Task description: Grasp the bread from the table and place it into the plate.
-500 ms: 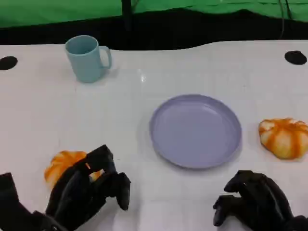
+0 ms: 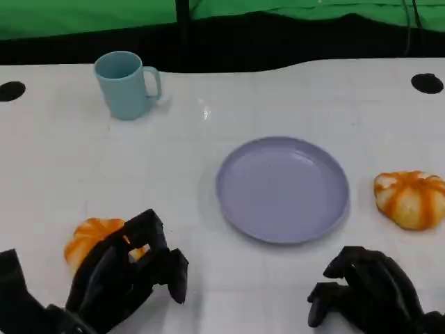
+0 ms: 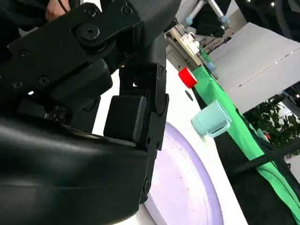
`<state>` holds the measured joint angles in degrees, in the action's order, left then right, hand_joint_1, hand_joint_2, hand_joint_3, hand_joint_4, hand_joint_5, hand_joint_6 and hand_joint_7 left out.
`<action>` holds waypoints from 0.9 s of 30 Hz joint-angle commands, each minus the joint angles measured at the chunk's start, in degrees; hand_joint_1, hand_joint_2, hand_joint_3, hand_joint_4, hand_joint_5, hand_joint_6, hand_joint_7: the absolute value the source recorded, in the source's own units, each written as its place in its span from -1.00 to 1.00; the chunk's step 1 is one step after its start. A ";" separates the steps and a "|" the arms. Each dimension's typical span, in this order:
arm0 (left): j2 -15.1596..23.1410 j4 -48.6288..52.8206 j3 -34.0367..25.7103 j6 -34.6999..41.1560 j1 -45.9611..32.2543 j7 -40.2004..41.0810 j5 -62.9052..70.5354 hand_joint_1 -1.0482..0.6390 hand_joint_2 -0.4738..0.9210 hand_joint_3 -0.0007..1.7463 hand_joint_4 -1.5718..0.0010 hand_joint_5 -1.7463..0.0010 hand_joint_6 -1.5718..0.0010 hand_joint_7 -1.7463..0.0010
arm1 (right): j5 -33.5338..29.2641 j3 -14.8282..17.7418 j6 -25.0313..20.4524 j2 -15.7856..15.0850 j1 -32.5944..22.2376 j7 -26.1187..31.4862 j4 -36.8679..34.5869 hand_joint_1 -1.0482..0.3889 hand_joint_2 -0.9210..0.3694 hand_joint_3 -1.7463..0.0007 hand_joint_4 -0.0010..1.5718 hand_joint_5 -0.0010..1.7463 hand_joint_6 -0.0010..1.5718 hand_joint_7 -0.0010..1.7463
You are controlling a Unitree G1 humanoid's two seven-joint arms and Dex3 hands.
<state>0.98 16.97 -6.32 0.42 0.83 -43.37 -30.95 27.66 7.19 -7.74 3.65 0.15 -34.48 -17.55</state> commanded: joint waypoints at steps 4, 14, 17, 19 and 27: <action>0.44 -0.08 -0.53 -0.58 0.25 0.26 0.59 -0.52 1.00 -0.79 -0.15 -1.00 0.19 -1.00 | 0.50 0.54 -0.30 -0.40 -0.13 0.37 0.41 -0.97 -0.70 1.00 1.00 -0.16 1.00 -0.60; 2.07 -5.02 -0.14 -6.04 -1.59 4.45 7.36 -0.55 1.00 -0.75 0.10 -1.00 0.35 -0.78 | 0.17 0.17 0.31 -0.18 -0.63 0.27 0.94 -0.95 -0.73 0.99 1.00 -0.17 1.00 -0.59; 2.95 -6.32 0.06 -9.25 -1.76 5.20 10.08 -0.54 1.00 -0.74 0.20 -1.00 0.35 -0.64 | 0.21 0.09 0.02 -0.11 -0.83 0.52 1.35 -0.96 -0.73 0.99 1.00 -0.16 1.00 -0.59; 4.85 -8.36 0.51 -9.83 -1.54 5.99 12.52 -0.52 1.00 -0.74 0.30 -0.95 0.29 -0.24 | 0.50 0.16 -0.31 -0.10 -0.88 0.42 1.49 -0.96 -0.72 1.00 1.00 -0.16 1.00 -0.59; 12.38 -15.78 1.80 -12.36 -1.86 9.58 22.73 -0.51 1.00 -0.80 0.34 -0.19 0.21 0.77 | 0.27 0.00 -0.50 -0.18 -1.19 0.79 2.17 -0.97 -0.71 1.00 1.00 -0.15 1.00 -0.60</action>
<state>11.16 3.27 -4.67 -11.79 -0.99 -34.79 -9.41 27.67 7.03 -7.89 3.82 -0.47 -34.29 -16.44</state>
